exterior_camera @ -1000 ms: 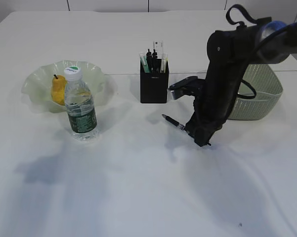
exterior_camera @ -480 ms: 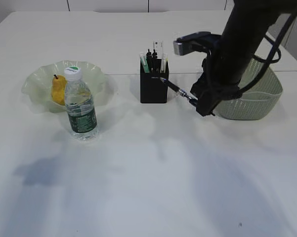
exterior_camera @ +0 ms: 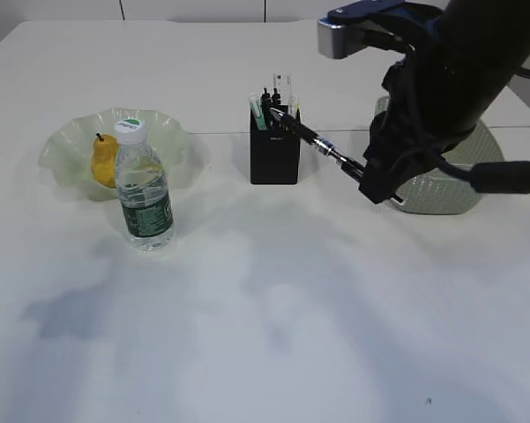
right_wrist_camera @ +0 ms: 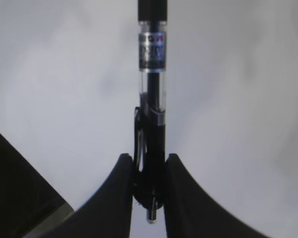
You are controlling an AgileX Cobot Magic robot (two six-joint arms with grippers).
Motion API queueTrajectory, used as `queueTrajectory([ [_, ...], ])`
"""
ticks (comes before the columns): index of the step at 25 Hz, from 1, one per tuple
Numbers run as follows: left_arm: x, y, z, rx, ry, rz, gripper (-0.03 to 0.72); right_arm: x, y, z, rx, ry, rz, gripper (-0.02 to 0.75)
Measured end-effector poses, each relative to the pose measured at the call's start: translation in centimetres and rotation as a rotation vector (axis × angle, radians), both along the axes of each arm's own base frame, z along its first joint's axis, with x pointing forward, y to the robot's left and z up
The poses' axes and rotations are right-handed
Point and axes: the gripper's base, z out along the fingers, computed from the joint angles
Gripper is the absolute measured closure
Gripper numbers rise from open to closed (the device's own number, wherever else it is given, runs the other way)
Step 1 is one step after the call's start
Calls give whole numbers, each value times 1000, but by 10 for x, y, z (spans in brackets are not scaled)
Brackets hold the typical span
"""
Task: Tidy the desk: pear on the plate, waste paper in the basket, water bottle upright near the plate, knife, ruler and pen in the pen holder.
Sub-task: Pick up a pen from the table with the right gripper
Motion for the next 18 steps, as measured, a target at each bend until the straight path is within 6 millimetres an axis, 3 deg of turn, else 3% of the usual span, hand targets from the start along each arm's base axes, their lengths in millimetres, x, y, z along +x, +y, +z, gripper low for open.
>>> queueTrajectory([
  [7,-12,1,20,-5,-89,-15,349,-23,27,3,-7,0,79,628],
  [12,-23,2,37,5,-174,-58,349,-24,30,3,-4,2,85,628],
  [18,-28,-3,42,-22,-203,-160,349,-25,30,3,0,4,85,628],
])
